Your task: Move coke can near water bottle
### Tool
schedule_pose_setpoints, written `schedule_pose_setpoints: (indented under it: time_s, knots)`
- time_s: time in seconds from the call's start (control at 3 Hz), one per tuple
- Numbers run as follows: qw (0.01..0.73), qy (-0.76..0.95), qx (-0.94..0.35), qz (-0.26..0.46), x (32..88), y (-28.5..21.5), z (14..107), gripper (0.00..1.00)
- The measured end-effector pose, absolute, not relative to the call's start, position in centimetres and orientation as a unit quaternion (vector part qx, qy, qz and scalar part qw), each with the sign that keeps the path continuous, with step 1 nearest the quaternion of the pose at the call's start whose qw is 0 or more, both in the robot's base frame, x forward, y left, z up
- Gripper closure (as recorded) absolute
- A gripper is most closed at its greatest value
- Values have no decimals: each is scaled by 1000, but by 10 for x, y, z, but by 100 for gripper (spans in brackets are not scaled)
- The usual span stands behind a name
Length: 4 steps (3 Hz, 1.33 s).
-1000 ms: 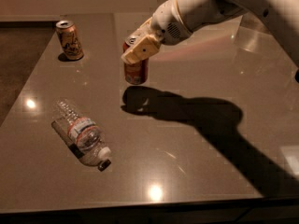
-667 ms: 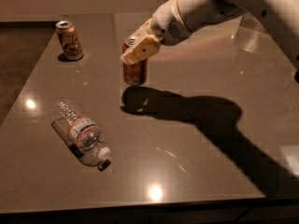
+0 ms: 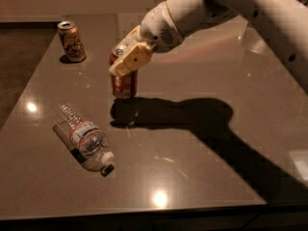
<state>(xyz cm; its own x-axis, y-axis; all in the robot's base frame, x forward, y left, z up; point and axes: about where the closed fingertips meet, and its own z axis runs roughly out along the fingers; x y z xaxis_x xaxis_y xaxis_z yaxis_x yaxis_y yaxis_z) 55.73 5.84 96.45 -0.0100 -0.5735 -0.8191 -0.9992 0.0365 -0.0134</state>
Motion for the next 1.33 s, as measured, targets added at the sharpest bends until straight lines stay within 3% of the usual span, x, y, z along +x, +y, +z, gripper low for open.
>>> schedule_pose_setpoints:
  time_s: [1.0,1.33]
  knots:
    - [309,603,-655,334,518,74,937,100]
    - [298,595,-664,340,508,79,929,86]
